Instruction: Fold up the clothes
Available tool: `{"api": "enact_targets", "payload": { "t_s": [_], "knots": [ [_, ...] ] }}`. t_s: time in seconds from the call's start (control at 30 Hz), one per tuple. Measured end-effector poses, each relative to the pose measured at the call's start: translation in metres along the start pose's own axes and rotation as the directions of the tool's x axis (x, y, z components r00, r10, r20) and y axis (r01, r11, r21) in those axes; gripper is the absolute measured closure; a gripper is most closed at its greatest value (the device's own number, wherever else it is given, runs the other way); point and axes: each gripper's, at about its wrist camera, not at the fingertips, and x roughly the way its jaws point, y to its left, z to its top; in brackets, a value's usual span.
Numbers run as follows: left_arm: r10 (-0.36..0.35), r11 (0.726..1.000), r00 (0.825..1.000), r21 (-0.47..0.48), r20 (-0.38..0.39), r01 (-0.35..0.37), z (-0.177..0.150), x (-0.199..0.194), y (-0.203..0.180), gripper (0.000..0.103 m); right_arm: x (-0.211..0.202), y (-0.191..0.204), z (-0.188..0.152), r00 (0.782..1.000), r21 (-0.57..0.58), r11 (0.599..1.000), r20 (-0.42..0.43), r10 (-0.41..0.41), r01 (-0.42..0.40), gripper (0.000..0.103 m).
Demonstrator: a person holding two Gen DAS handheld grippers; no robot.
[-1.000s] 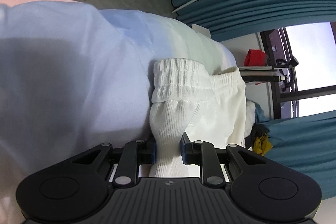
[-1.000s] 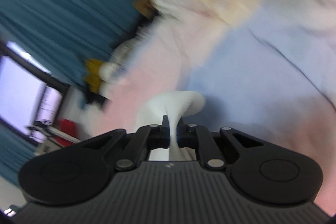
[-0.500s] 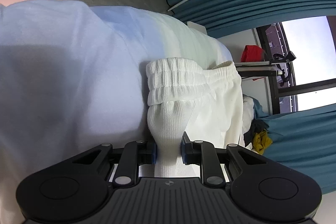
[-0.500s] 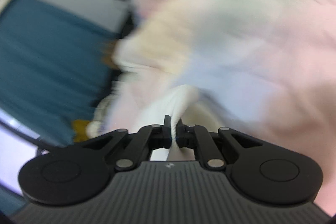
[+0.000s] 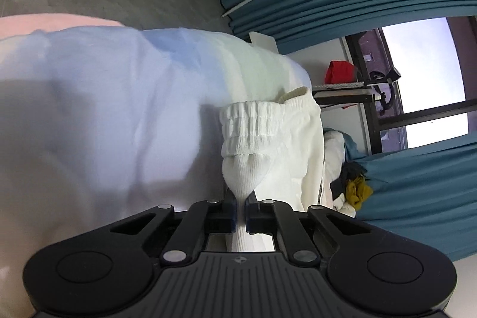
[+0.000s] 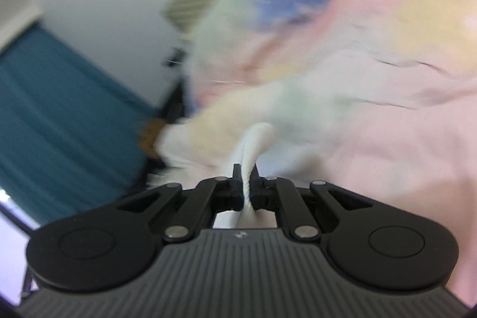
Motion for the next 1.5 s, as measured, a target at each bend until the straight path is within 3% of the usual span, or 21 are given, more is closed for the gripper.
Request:
{"api": "enact_targets", "payload": {
  "t_s": [0.1, 0.17, 0.27, 0.33, 0.43, 0.57, 0.67, 0.8, 0.87, 0.93, 0.97, 1.03, 1.1, 1.2, 1.33, 1.4, 1.5],
  "knots": [
    [-0.013, 0.999, 1.000, -0.041, -0.017, 0.013, 0.003, -0.007, 0.012, 0.098, 0.006, -0.030, 0.001, 0.985, 0.095, 0.985, -0.109, -0.131, 0.141, 0.097],
    [-0.022, 0.998, 1.000, -0.065, -0.022, 0.021, 0.004, -0.006, 0.015, 0.097, 0.015, -0.044, -0.002, 0.971, 0.143, 0.971, -0.172, -0.165, 0.190, 0.097],
    [-0.027, 0.997, 0.999, -0.074, -0.028, 0.025, 0.005, -0.003, 0.015, 0.095, 0.012, -0.032, -0.003, 0.977, 0.083, 0.983, -0.150, -0.152, 0.166, 0.097],
    [-0.021, 0.997, 0.999, -0.078, -0.032, 0.019, 0.005, -0.001, 0.016, 0.080, 0.003, -0.023, -0.004, 0.983, 0.035, 0.991, -0.129, -0.128, 0.133, 0.097],
    [-0.026, 0.994, 0.999, -0.111, -0.046, 0.020, 0.004, 0.003, 0.021, 0.071, -0.006, -0.013, -0.007, 0.989, -0.005, 0.997, -0.121, -0.081, 0.081, 0.097],
    [-0.022, 0.990, 0.997, -0.138, -0.070, 0.012, 0.002, 0.011, 0.024, 0.068, 0.005, 0.006, -0.013, 0.991, -0.070, 0.997, -0.135, -0.022, 0.013, 0.097],
    [-0.007, 0.993, 0.997, -0.122, -0.076, -0.003, 0.002, 0.016, 0.022, 0.068, 0.003, 0.013, -0.013, 0.994, -0.109, 0.993, -0.093, -0.051, 0.041, 0.096],
    [0.002, 0.997, 0.999, -0.073, -0.043, -0.005, 0.000, 0.007, 0.014, 0.063, 0.003, -0.001, -0.007, 0.980, -0.077, 0.980, -0.061, -0.190, 0.185, 0.092],
    [0.002, 0.999, 1.000, -0.033, -0.002, -0.002, 0.000, -0.007, 0.008, 0.060, 0.005, -0.008, -0.003, 0.966, -0.053, 0.967, -0.053, -0.252, 0.250, 0.087],
    [0.002, 1.000, 0.999, 0.013, 0.036, -0.003, -0.002, -0.019, 0.001, 0.045, 0.001, -0.008, 0.001, 0.963, -0.052, 0.962, -0.012, -0.269, 0.268, 0.072],
    [0.009, 0.998, 0.999, 0.056, 0.043, -0.011, -0.007, -0.022, -0.006, 0.044, -0.004, -0.004, 0.002, 0.961, -0.074, 0.958, 0.031, -0.275, 0.276, 0.066],
    [0.021, 0.989, 0.998, 0.143, 0.060, -0.030, -0.015, -0.028, -0.020, 0.043, -0.012, 0.005, 0.003, 0.952, -0.118, 0.948, 0.118, -0.281, 0.294, 0.036],
    [0.032, 0.972, 0.996, 0.229, 0.078, -0.049, -0.023, -0.034, -0.034, 0.040, -0.018, 0.016, 0.003, 0.947, -0.167, 0.941, 0.184, -0.263, 0.294, 0.024],
    [0.047, 0.927, 0.994, 0.366, 0.098, -0.080, -0.040, -0.035, -0.060, 0.035, -0.029, 0.034, -0.001, 0.962, -0.257, 0.942, 0.223, -0.158, 0.215, 0.023],
    [0.067, 0.818, 0.995, 0.567, 0.080, -0.101, -0.080, -0.014, -0.101, 0.034, -0.048, 0.059, -0.012, 0.976, -0.401, 0.915, 0.214, 0.049, 0.042, 0.023],
    [0.062, 0.761, 0.997, 0.644, 0.049, -0.079, -0.105, -0.001, -0.119, 0.032, -0.059, 0.071, -0.020, 0.970, -0.465, 0.884, 0.186, 0.156, -0.053, 0.023],
    [0.055, 0.678, 0.998, 0.734, -0.005, -0.034, -0.140, 0.021, -0.145, 0.030, -0.072, 0.085, -0.036, 0.956, -0.521, 0.829, 0.077, 0.283, -0.204, 0.021]
  ]
}}
